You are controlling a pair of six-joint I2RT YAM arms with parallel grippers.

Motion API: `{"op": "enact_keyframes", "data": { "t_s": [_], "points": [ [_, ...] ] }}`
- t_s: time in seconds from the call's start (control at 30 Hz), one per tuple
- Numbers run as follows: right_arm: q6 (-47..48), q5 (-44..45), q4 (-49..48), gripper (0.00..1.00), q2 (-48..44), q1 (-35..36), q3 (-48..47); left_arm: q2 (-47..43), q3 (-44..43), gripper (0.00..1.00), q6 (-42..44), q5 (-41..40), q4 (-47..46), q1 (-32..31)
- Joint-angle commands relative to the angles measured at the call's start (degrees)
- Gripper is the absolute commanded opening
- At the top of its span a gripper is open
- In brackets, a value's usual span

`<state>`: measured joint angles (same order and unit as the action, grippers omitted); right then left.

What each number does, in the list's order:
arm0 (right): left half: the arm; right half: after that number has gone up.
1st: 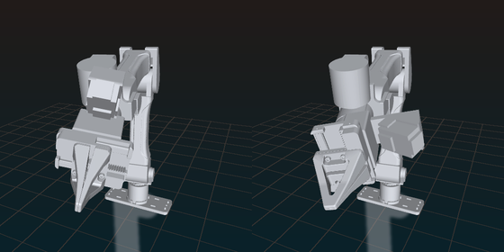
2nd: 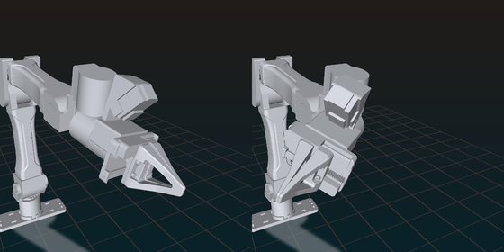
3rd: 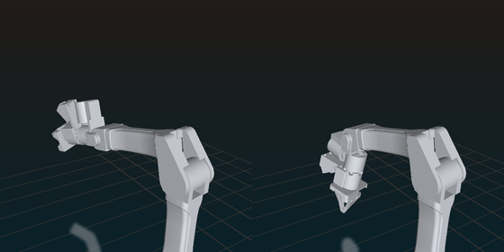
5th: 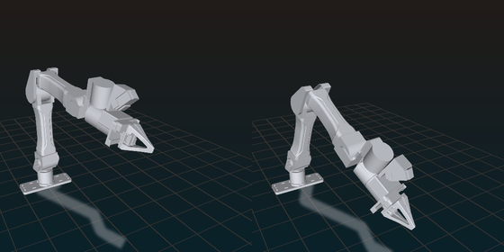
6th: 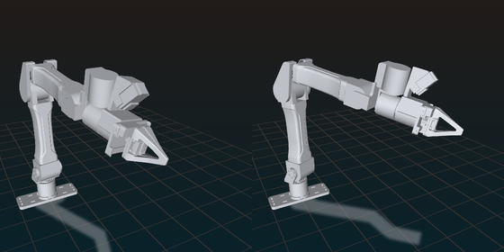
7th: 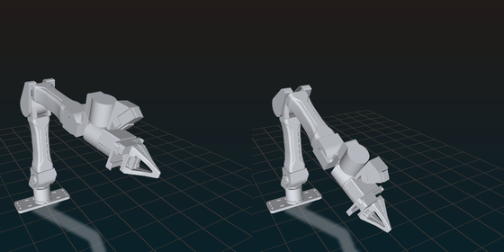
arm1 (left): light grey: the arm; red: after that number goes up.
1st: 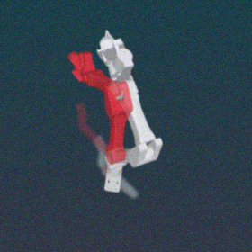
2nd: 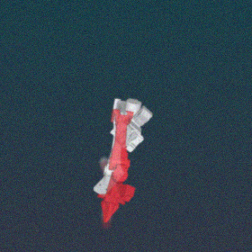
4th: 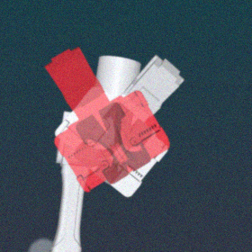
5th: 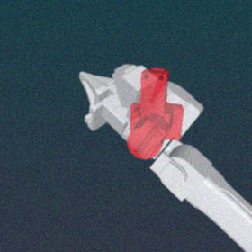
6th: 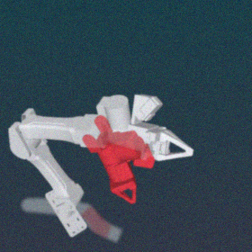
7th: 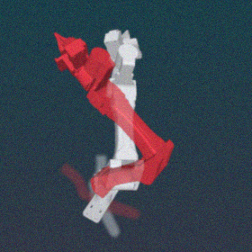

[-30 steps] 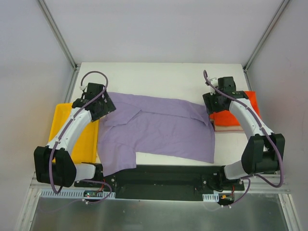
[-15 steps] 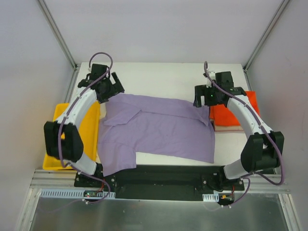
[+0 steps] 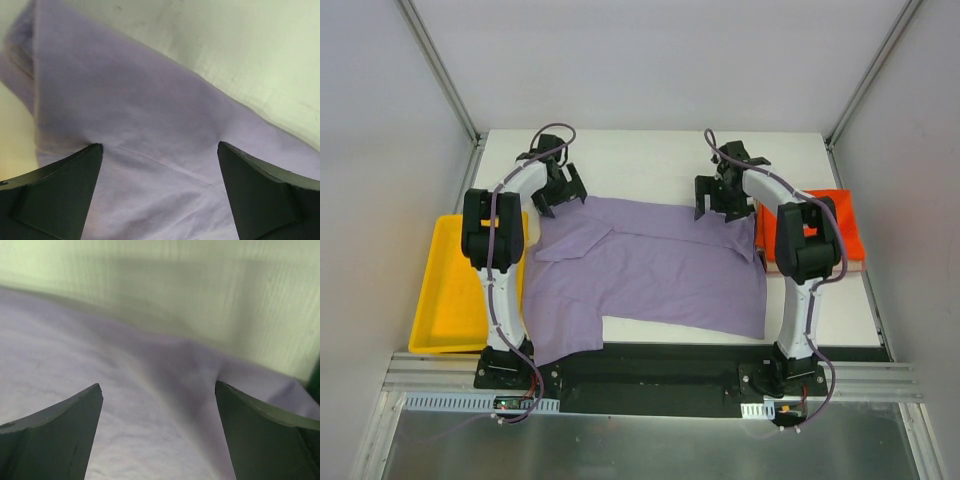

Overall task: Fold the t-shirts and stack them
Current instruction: Fold the flattened tshirt in 1/3 of the way

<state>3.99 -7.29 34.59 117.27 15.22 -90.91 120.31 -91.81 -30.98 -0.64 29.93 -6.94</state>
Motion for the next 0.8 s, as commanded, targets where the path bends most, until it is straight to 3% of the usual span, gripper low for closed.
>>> {"op": "enact_keyframes", "data": {
  "t_s": [0.0, 0.17, 0.43, 0.53, 0.6, 0.77],
  "points": [
    [-2.7, 0.3, 4.2, 0.96, 6.4, -0.5, -8.3, 4.6, -5.4, 0.99, -0.6, -1.8, 2.5, 3.8],
    [-1.4, -3.1, 7.6, 0.96, 14.8, -1.7, -18.5, 8.5, -10.0, 0.99, -2.5, 2.2, 2.8, 7.9],
    [7.2, -7.0, 13.9, 0.96, 29.3, -2.4, -43.1, 17.0, -22.2, 0.99, -3.6, 5.0, 3.1, 10.5],
    [7.3, -7.9, 7.5, 0.96, 30.6, -3.9, -45.3, 18.6, -25.0, 0.99, -4.7, 6.0, 3.1, 11.0],
    [5.4, -13.9, 6.2, 0.96, 31.6, -5.9, -48.3, 19.1, -26.2, 0.99, -4.5, 6.4, 3.1, 10.9],
    [6.6, -11.0, 4.2, 0.96, 26.2, -6.3, -47.1, 18.5, -27.5, 0.99, -3.0, 8.0, 3.1, 11.0]
  ]
}}
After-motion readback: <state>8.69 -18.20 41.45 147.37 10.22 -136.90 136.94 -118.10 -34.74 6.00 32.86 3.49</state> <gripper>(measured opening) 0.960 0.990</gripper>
